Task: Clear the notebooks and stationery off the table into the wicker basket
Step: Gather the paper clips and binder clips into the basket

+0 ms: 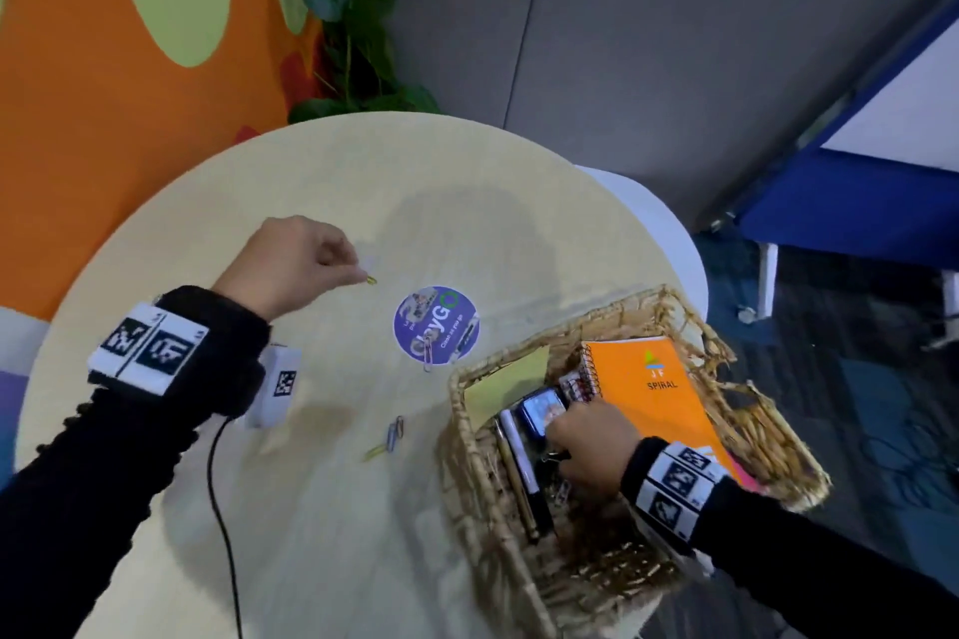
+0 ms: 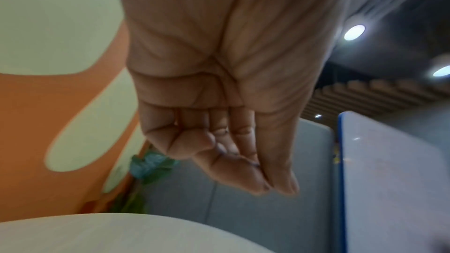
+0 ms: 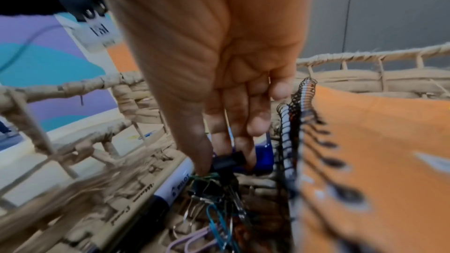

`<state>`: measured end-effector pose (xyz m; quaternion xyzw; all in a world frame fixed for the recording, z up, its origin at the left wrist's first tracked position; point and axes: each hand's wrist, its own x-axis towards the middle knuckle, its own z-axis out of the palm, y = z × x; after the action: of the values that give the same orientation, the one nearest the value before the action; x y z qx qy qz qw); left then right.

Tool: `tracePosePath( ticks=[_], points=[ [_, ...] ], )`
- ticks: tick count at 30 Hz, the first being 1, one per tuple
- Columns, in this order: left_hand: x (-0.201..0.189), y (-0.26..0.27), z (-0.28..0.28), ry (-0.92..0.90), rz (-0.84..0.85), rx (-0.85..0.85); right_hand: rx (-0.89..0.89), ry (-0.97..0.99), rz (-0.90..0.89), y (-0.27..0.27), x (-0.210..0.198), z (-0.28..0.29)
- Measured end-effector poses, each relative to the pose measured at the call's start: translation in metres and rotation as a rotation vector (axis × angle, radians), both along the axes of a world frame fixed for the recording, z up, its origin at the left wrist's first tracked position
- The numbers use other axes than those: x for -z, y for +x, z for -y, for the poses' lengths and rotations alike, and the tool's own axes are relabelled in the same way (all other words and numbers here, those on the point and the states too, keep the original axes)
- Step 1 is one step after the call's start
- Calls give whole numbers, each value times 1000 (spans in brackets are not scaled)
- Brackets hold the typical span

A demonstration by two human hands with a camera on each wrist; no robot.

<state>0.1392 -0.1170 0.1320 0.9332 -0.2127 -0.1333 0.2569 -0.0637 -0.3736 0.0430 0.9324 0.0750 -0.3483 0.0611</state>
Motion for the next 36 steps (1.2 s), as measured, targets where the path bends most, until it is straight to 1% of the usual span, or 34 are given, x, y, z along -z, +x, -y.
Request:
tracePosePath(
  ticks=[2, 4, 8, 10, 13, 15, 17, 20, 24, 25, 27, 28, 29, 31, 32, 33, 34, 36],
  points=[
    [-14, -36, 20, -38, -95, 87, -21, -42, 6, 2, 2, -1],
    [-17, -69, 42, -31, -168, 178, -16, -56, -3, 1, 4, -1],
    [1, -121, 94, 82, -258, 343, 31, -37, -10, 0, -3, 3],
    [16, -139, 120, 196, -252, 415, 102, 38, 11, -4, -13, 10],
    [35, -159, 152, 412, -149, 540, 269, 227, 186, -22, -32, 26],
    [48, -168, 169, 489, -161, 586, 374, 303, 305, -40, -42, 37],
    [56, -175, 181, 571, -178, 635, 440, 354, 386, -57, -49, 45],
    [66, -180, 193, 663, -234, 690, 488, 369, 435, -73, -50, 51],
    [61, -179, 197, 703, -256, 733, 530, 382, 450, -81, -51, 56],
    [59, -176, 195, 684, -251, 708, 539, 385, 448, -81, -52, 57],
    [56, -167, 184, 528, -234, 590, 556, 399, 442, -79, -54, 57],
    [54, -161, 174, 397, -219, 524, 558, 412, 447, -76, -56, 57],
    [50, -155, 161, 221, -209, 444, 554, 422, 450, -73, -59, 56],
    [47, -145, 126, -87, -171, 213, 535, 454, 463, -63, -68, 51],
    [49, -139, 106, -185, -135, 92, 518, 481, 480, -57, -73, 47],
    [56, -134, 85, -225, -104, -20, 500, 510, 499, -49, -80, 42],
    [65, -130, 65, -221, -85, -114, 484, 548, 521, -40, -86, 35],
    [93, -122, 28, -90, -116, -237, 464, 627, 571, -18, -98, 21]
  ],
)
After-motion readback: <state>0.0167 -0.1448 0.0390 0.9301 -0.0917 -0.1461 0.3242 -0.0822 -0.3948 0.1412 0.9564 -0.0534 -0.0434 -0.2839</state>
